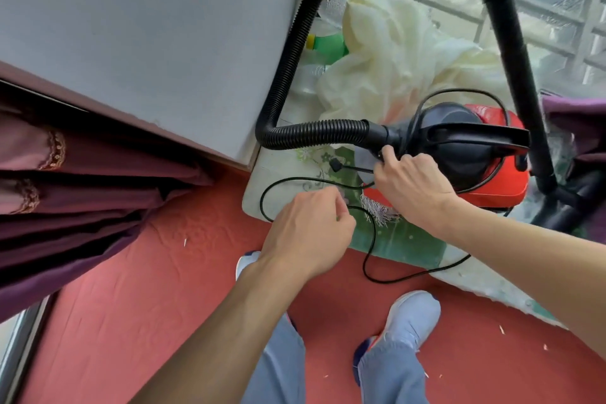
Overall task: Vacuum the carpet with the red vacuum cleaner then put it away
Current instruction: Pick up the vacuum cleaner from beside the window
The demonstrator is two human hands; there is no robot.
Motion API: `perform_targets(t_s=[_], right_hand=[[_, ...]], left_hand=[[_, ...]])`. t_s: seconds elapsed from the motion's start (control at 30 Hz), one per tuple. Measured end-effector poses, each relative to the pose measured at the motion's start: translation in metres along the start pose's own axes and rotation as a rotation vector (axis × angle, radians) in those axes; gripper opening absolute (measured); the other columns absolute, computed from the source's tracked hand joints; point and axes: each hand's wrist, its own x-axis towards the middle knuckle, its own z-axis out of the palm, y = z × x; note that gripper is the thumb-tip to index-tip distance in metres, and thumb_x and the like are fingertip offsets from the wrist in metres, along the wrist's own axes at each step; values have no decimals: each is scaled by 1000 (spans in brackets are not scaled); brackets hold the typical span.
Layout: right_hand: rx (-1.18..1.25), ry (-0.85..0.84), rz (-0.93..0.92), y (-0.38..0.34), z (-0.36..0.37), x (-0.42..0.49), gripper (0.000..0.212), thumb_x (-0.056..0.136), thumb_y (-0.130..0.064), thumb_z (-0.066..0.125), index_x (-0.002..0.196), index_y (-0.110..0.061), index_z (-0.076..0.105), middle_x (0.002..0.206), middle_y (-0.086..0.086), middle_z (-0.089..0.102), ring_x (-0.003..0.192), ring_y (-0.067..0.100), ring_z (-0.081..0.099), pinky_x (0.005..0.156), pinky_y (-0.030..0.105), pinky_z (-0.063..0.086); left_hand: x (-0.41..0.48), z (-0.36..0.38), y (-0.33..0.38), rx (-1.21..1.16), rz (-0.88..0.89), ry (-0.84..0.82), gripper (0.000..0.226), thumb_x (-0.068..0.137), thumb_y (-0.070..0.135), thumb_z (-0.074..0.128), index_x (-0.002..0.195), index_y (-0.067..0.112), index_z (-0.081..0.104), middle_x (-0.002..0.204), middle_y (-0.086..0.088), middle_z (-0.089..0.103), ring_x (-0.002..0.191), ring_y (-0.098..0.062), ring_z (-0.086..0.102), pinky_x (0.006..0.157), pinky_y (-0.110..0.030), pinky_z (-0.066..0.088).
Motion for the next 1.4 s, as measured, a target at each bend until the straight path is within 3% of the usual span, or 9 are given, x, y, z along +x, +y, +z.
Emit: perform_targets(t_s=[0.27, 0.4, 0.6, 0.8, 0.9, 1.03, 1.17, 1.27, 1.4], right_hand=[[90, 102, 175, 61, -53, -50, 15, 78, -1, 48, 85, -9, 60, 93, 15, 55, 58, 26, 53, 43, 29, 8], [82, 155, 210, 99, -72, -81, 19, 87, -8, 46, 94, -13, 62, 91, 8, 62, 87, 30, 54, 61, 35, 34], [365, 292, 349, 118, -96, -123, 8, 90, -8, 59, 84, -13, 55, 63, 4, 61, 86, 34, 58, 76, 41, 28], [762, 121, 295, 77, -126, -161, 25, 95, -18, 46, 120, -21, 51, 108, 3, 61, 98, 28, 65, 71, 37, 47], [806, 87, 118, 47, -130, -180, 53, 94, -12, 43, 145, -14, 31, 135, 3, 45, 115, 25, 59, 84, 36, 47], [1550, 127, 179, 34, -108, -203, 22, 95, -22, 57, 112, -34, 51, 116, -14, 67, 103, 9, 65, 85, 36, 52], [1924, 145, 302, 32, -89, -211, 19, 96, -17, 59, 80, -13, 66, 92, -9, 77, 91, 4, 71, 85, 33, 54], [1740, 208, 461, 35, -71, -194, 9, 93, -14, 60, 94, -21, 66, 91, -3, 74, 85, 12, 69, 86, 42, 55], [1477, 288, 298, 30, -83, -151, 72, 88, -8, 62, 148, -33, 31, 138, 0, 41, 100, 10, 57, 86, 30, 50]], left_hand=[[-5, -2, 41, -115, -31, 13, 12, 93, 27, 53, 88, 24, 64, 77, 9, 58, 83, -19, 60, 68, -32, 42], [-10, -2, 70, -266, -66, 17, 13, 83, 29, 51, 82, 27, 64, 82, 3, 68, 81, -25, 69, 77, -45, 58], [-23, 3, 125, -819, -196, -116, 25, 95, 25, 60, 102, 5, 72, 90, -7, 72, 81, -19, 66, 85, -45, 58], [-54, 7, 153, -1518, -345, -288, 72, 81, 67, 62, 118, 5, 65, 109, -11, 63, 99, -22, 61, 86, -34, 53], [-66, 12, 159, -1658, -441, -201, 45, 92, 51, 60, 107, 9, 61, 97, -9, 76, 81, -21, 72, 69, -30, 61], [-78, 16, 145, -1485, -432, 74, 42, 105, 42, 43, 80, 11, 58, 61, -5, 66, 53, -18, 65, 59, -31, 54], [-99, 10, 115, -1080, -178, 228, 41, 105, 44, 40, 78, 15, 51, 52, 1, 49, 59, -24, 60, 67, -42, 49], [-128, -8, 106, -1013, -65, 232, 41, 103, 47, 41, 78, 15, 47, 49, 6, 29, 38, -16, 41, 51, -36, 52], [-162, -32, 92, -775, -2, 225, 43, 78, 59, 65, 59, 22, 54, 51, 7, 30, 41, -8, 23, 40, -19, 24]])
